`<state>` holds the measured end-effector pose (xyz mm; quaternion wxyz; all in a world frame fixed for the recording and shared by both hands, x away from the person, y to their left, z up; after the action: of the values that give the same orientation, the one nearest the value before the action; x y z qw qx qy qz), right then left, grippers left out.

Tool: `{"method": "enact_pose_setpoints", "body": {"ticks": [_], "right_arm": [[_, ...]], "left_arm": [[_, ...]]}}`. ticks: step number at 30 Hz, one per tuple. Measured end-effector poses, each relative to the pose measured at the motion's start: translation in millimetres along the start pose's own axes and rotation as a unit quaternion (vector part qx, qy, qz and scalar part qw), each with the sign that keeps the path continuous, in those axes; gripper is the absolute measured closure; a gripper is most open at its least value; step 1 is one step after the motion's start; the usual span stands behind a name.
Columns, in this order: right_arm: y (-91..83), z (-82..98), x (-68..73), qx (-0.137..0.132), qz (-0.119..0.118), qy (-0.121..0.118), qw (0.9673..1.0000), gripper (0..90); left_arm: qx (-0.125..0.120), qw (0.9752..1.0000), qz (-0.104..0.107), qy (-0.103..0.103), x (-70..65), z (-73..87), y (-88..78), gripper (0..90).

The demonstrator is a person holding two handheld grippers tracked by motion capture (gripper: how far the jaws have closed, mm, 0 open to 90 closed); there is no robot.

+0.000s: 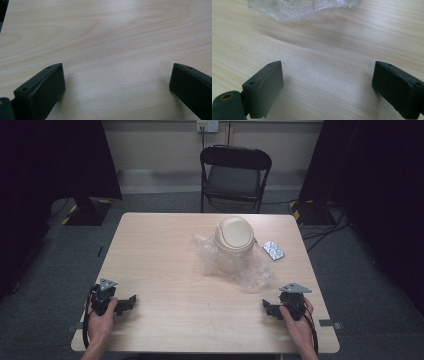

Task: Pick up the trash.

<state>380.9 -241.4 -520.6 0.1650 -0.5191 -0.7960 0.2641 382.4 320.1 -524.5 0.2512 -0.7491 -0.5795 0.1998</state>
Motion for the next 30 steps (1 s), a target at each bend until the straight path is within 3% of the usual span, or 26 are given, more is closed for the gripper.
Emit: {"method": "enact_pose_setpoints", "body": {"ticks": [4, 8, 14, 22, 30], "right_arm": [[0.1, -0.2, 0.3, 0.0, 0.002, 0.004, 1.0, 9.0], [-0.2, -1.7, 3.0, -0.004, 0.003, 0.004, 1.0, 14.4], [-1.3, -6.6, 8.7, 0.003, -0.018, -0.003, 0.9998, 13.9], [-6.9, -20.9, 16.2, -0.008, -0.034, -0.015, 0.9993, 14.1], [-10.0, -36.7, 15.9, -0.02, -0.052, -0.011, 0.9984, 15.4]], "left_arm": [[0.001, 1.0, 0.002, 0.002, 0.1, 0.1, -0.2, 0.0], [0.0, 1.0, 0.002, 0.002, 0.1, 0.1, -0.3, 0.0], [0.0, 0.9999, 0.01, 0.009, -0.9, 1.0, -1.4, 0.0], [0.0, 0.9999, 0.014, 0.009, -1.8, 1.2, -1.5, 0.0], [0.0, 0.9999, 0.013, 0.01, -1.8, 1.0, -1.4, 0.0]]}}
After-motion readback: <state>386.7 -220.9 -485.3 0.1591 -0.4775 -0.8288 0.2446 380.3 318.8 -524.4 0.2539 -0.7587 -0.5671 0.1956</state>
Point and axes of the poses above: each handheld gripper's, and its own axes: y roughly forward along the jaws, z roughly out of its underside, x roughly to its left, the point moved 3 cm from there along y, roughly forward along the jaws, and after that the axes turned 7 degrees about -x, right-handed, at the moved point
